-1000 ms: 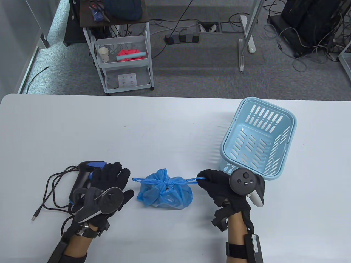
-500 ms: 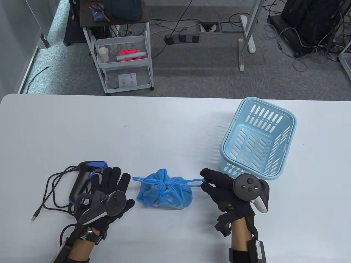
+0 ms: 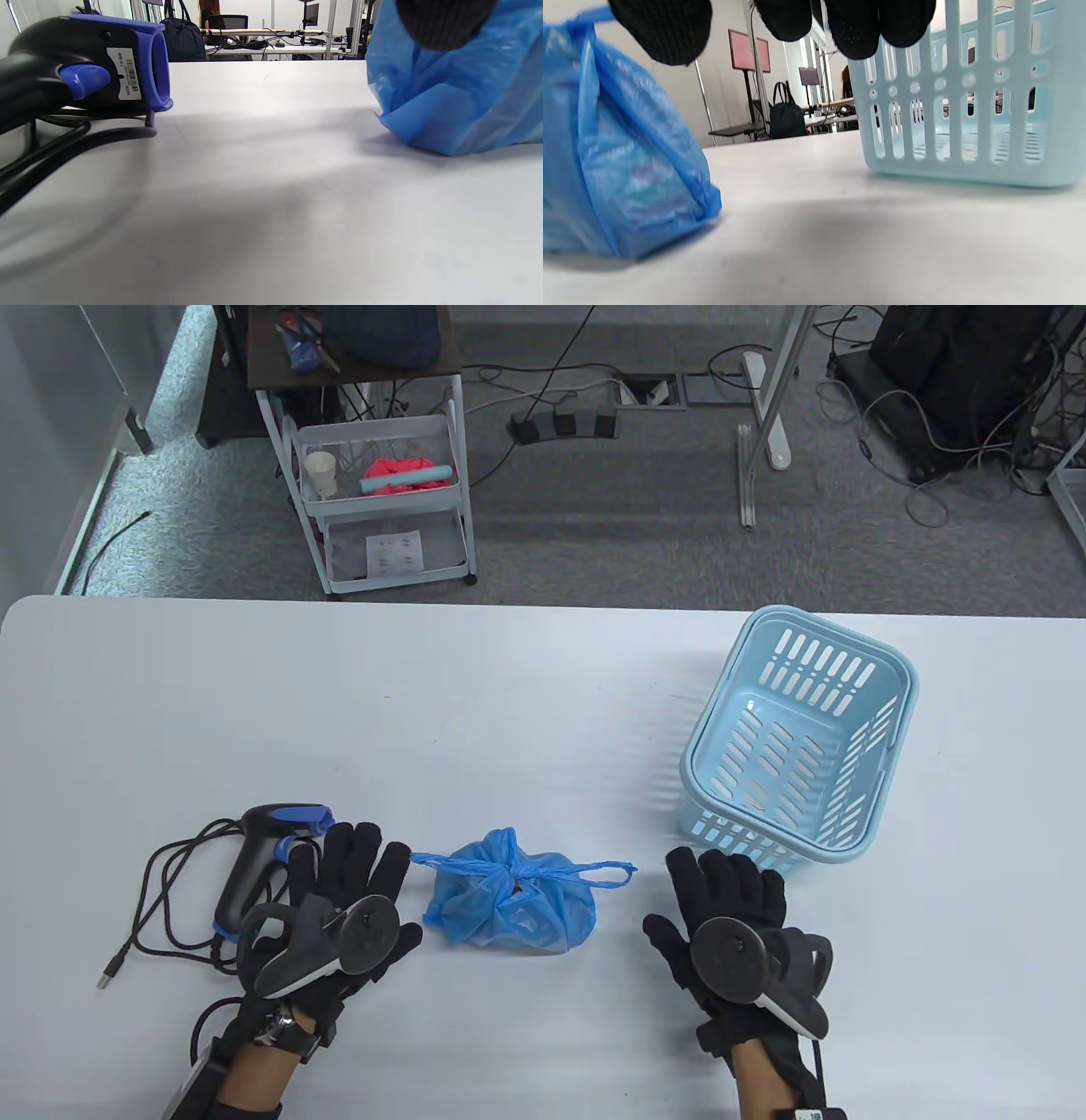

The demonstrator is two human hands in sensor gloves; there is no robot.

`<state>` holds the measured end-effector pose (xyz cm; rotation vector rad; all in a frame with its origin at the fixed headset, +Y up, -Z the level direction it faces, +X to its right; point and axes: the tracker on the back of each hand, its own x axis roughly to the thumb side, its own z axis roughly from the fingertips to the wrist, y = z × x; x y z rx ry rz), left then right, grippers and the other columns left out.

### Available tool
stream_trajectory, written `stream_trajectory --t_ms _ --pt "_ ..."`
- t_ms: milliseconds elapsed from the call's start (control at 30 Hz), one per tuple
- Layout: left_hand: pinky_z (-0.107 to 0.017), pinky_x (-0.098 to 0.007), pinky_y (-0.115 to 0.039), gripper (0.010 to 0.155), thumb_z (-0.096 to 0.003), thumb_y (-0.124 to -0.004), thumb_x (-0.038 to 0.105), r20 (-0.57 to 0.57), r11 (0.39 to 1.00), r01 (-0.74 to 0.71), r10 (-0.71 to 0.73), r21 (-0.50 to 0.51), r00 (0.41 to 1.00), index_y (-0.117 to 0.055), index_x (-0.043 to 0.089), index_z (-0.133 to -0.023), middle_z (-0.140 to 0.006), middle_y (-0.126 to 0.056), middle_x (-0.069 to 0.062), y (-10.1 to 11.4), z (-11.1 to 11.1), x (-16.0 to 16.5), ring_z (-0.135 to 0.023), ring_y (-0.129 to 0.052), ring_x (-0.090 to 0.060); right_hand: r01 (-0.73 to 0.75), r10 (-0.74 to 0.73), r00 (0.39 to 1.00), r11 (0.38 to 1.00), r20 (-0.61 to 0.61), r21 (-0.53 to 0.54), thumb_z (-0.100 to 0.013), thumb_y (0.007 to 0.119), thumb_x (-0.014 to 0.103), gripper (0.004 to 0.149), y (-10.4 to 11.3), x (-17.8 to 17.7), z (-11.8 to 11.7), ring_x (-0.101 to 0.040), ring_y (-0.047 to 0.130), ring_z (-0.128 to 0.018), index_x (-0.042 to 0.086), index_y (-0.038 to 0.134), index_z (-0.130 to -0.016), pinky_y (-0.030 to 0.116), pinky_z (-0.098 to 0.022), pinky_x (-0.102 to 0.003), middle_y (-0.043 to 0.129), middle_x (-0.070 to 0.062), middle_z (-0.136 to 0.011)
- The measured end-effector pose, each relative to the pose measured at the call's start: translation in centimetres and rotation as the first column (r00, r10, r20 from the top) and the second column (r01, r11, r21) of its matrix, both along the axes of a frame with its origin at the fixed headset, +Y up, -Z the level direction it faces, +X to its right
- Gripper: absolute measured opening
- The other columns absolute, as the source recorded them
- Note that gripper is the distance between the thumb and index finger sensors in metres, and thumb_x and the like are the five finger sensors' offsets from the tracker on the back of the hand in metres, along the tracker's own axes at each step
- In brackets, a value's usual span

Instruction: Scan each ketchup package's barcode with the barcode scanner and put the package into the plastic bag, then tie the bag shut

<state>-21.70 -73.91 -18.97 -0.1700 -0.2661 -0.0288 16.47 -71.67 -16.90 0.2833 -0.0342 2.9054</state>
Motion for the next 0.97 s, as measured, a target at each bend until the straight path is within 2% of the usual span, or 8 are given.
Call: stream_trajectory --t_ms 133,300,433,967 --pt "-0.078 -0.07 -0.026 0.09 -0.0465 -0.066 0.071 0.002 1.0 0.01 -0.01 -0.008 1.0 -0.03 0.029 -0.118 -0.121 -0.016 -0.012 -0.3 0.0 0.0 -0.116 -0.022 -0.045 -0.055 0.055 0.998 0.983 -0.005 -0.177 -0.053 0.067 0.061 0.089 -1.9 -0.6 -0.2 -0.053 0.016 -0.108 0.019 0.02 -0.116 0.011 -0.07 -0.074 0.022 -0.026 -0.12" --pt "-0.078 -0.07 -0.024 0.09 -0.0468 -0.065 0.071 -0.001 1.0 0.016 -0.016 -0.019 1.0 -0.029 0.03 -0.118 -0.121 -0.014 -0.011 -0.2 0.0 0.0 -0.116 -0.019 -0.045 -0.088 0.092 0.996 0.957 -0.001 -0.277 -0.053 0.064 0.064 0.093 -3.1 -0.5 -0.5 -0.051 0.003 -0.106 0.02 0.01 -0.114 0.002 -0.067 -0.073 0.009 -0.025 -0.119" --pt "-0.078 -0.07 -0.023 0.09 -0.0467 -0.065 0.071 -0.004 1.0 0.015 -0.015 -0.02 1.0 -0.029 0.03 -0.118 -0.121 -0.014 -0.011 -0.2 0.0 0.0 -0.116 -0.019 -0.045 -0.101 0.107 0.994 0.946 0.003 -0.307 -0.053 0.064 0.065 0.094 -3.6 -0.3 -0.6 -0.05 0.0 -0.105 0.02 0.009 -0.114 0.0 -0.066 -0.072 0.004 -0.025 -0.118" --pt "-0.078 -0.07 -0.024 0.089 -0.0469 -0.065 0.071 -0.002 0.999 0.022 -0.022 -0.033 1.0 -0.03 0.03 -0.118 -0.121 -0.015 -0.011 -0.2 0.0 0.2 -0.116 -0.019 -0.045 -0.086 0.095 0.995 0.948 0.012 -0.307 -0.053 0.065 0.064 0.093 -3.6 -0.2 -0.6 -0.05 0.001 -0.106 0.019 0.011 -0.114 -0.001 -0.066 -0.072 0.008 -0.025 -0.118"
